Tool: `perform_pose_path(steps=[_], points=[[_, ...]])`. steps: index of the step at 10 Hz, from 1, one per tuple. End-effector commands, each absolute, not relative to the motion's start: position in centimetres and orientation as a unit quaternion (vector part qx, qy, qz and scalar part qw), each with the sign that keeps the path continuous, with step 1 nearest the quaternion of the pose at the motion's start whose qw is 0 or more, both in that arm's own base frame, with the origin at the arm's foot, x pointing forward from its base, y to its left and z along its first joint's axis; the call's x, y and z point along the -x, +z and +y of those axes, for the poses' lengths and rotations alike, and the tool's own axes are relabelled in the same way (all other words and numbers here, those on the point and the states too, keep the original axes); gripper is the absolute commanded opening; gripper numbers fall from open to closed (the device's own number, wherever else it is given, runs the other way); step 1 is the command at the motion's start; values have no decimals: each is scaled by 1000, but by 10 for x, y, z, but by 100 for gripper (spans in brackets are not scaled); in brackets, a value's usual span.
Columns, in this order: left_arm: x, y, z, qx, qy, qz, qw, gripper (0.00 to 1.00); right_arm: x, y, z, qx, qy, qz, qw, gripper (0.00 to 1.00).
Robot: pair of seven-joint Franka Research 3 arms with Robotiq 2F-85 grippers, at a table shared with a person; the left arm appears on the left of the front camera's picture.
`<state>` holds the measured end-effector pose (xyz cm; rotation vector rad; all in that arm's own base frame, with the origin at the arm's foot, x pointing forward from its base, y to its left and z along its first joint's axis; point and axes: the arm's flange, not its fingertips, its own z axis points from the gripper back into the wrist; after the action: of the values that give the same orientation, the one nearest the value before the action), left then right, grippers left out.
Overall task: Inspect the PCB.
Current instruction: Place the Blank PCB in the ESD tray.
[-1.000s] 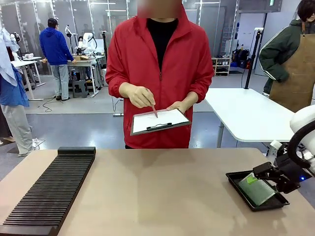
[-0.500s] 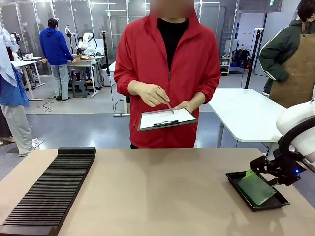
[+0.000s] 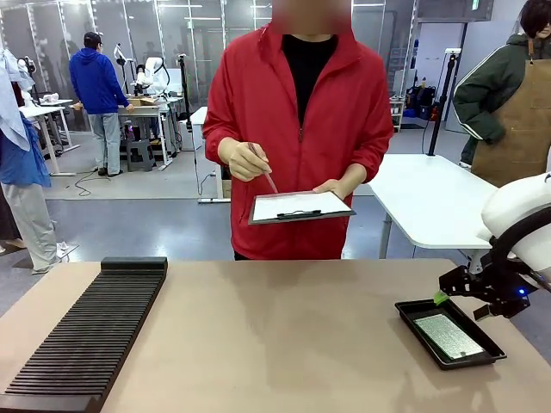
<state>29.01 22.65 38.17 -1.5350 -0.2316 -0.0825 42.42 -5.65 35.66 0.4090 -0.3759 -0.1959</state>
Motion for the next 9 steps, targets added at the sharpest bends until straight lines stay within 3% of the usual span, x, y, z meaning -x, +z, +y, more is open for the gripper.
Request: perform_pose_path(steps=[1, 9], points=[[-288, 383, 227, 691, -36, -101, 715, 100, -424, 355, -56, -201, -91, -187, 957, 100], [-288, 383, 227, 691, -36, -101, 715, 100, -424, 355, -56, -201, -91, -187, 957, 100]])
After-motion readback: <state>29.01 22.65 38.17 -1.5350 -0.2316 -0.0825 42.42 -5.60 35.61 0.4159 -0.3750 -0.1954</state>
